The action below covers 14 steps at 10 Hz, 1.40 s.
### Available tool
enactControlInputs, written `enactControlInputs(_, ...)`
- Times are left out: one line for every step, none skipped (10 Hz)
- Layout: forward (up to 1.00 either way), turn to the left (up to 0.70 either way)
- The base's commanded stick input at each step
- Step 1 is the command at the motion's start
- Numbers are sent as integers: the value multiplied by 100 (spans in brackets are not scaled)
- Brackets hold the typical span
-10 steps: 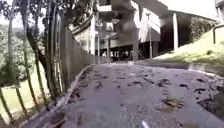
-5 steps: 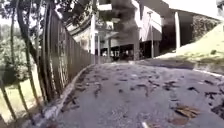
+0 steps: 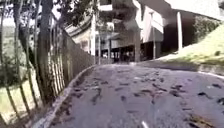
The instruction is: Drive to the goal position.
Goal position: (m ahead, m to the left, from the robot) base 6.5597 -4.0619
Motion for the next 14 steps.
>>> enactControlInputs(50,0)
enactControlInputs(50,0)
enactControlInputs(50,0)
enactControlInputs(50,0)
enactControlInputs(50,0)
enactControlInputs(50,0)
enactControlInputs(50,0)
enactControlInputs(50,0)
enactControlInputs(50,0)
enactControlInputs(50,0)
enactControlInputs(50,0)
enactControlInputs(50,33)
enactControlInputs(50,50)
enactControlInputs(50,50)
